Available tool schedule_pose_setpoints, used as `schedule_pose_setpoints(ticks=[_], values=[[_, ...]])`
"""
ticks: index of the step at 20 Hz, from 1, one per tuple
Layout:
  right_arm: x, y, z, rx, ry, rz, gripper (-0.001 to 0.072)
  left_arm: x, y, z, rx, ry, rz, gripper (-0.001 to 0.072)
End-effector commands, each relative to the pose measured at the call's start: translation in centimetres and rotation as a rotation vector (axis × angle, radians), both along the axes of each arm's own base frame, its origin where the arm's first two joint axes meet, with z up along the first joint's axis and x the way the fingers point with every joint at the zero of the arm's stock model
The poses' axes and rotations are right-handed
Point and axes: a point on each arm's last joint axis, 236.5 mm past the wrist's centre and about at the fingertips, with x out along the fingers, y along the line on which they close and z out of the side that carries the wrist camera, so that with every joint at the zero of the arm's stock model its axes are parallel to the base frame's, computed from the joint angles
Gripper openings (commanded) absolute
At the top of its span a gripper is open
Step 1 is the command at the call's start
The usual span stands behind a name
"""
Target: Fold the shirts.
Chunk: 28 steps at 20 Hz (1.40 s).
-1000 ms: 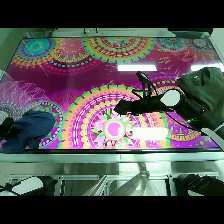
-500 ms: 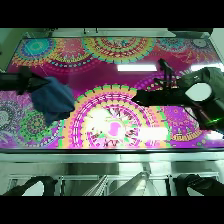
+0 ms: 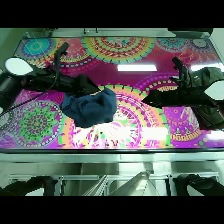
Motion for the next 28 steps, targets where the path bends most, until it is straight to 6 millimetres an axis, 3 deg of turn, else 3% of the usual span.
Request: schedule_pose_setpoints(ticks=[1,2,6,7,10,13,15,18,20,24,28], values=[[-0.8,-0.2,-0.4,-0.019,0.024,0.024,0.0468,-0.2,0.5,-1.8,0.019,0.063,-0.02,0.0351],[-1.0,-0.2,-0.5,-0.02,0.031,0.029,0.0556,0.0,2.5,-1.9,0.039,0.073,-0.003,0.035],[-0.1,0.3,-1.9,-0.026,0.045,0.023,0.0569,0.0,13.7,-4.7,0.28,0.116,0.105,0.0351],[0.2,1.0,-2.9,-0.032,0.051,0.032,0.0622,-0.3,15.7,-5.7,0.297,0.141,0.152,0.0351],[1.3,4.7,-7.1,-0.066,0.044,0.082,0.063,-0.9,20.1,-9.6,0.296,0.218,0.316,0.0351],[1.7,9.0,-11.6,-0.077,0.039,0.114,0.063,-0.4,23.1,-13.3,0.308,0.227,0.46,0.0351],[1.6,10.9,-14.3,-0.077,0.051,0.127,0.063,-0.1,23.7,-15.2,0.333,0.2,0.46,0.0351],[1.6,11.8,-17.2,-0.097,0.103,0.137,0.0625,0.4,23.0,-17.8,0.345,0.235,0.429,0.0351],[2.0,11.9,-17.3,-0.098,0.101,0.136,0.0501,1.4,21.9,-18.6,0.346,0.247,0.389,0.0351],[2.6,12.2,-16.7,-0.091,0.082,0.131,0.0024,3.2,17.7,-18.2,0.349,0.223,0.252,0.0351],[2.6,12.2,-16.7,-0.091,0.082,0.131,0.0023,3.6,13.7,-18.4,0.365,0.181,0.155,0.0351]])
